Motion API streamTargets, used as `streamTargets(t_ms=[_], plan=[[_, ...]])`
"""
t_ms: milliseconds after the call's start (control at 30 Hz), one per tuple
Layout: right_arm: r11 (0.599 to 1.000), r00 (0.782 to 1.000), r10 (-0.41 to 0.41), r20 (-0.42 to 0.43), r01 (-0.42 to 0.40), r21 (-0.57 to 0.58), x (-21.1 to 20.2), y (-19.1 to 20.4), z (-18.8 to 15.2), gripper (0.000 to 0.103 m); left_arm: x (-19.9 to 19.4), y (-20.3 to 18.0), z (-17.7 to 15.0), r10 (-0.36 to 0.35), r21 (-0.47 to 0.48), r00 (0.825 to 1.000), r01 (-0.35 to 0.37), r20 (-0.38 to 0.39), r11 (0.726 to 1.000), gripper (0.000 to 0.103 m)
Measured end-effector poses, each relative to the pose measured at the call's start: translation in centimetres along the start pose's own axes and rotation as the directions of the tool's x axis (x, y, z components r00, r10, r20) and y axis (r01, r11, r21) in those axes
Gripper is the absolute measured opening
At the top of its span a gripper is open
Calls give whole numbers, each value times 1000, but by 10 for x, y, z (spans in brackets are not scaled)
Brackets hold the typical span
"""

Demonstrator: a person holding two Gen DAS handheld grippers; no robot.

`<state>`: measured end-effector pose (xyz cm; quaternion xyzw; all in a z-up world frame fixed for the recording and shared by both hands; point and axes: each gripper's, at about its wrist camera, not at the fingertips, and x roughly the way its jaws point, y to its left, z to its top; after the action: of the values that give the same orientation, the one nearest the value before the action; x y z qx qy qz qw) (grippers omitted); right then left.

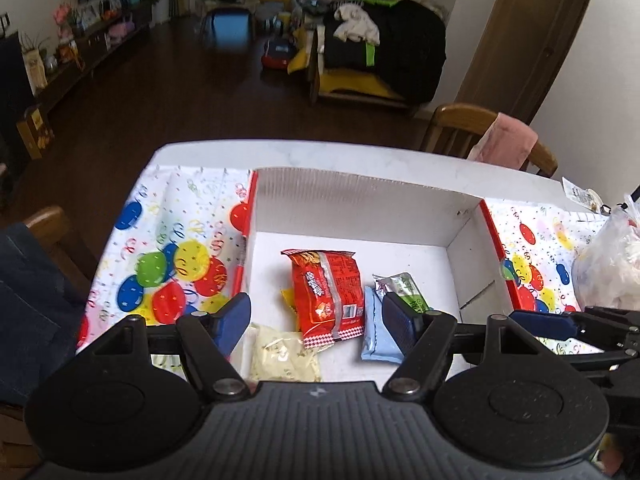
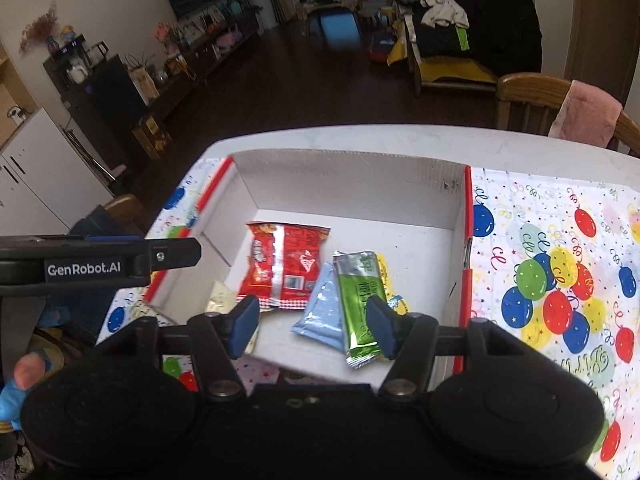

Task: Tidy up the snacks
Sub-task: 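Open both tools and move them back toward the snack pile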

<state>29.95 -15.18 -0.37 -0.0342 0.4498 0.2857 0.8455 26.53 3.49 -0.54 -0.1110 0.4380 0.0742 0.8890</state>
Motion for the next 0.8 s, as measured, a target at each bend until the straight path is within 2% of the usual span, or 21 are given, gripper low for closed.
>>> streamTargets(t_ms=[233,533,700,800], plan=[[1000,998,20,54,-21,8,-29,12,-19,63,-36,6,-21,-7,15,998,6,57,1000,72],[999,994,35,108,-34,-11,-54,30,-46,77,-69,11,-51,-31,47,994,26,104,999,76],[999,991,49,121,-49,-2,-63,35,-63,84,-83,17,-75,-39,62,990,31,135,998,80],[999,992,51,112,-53,14,-63,35,-75,85,-85,25,-88,-26,52,991,19,129,998,80]])
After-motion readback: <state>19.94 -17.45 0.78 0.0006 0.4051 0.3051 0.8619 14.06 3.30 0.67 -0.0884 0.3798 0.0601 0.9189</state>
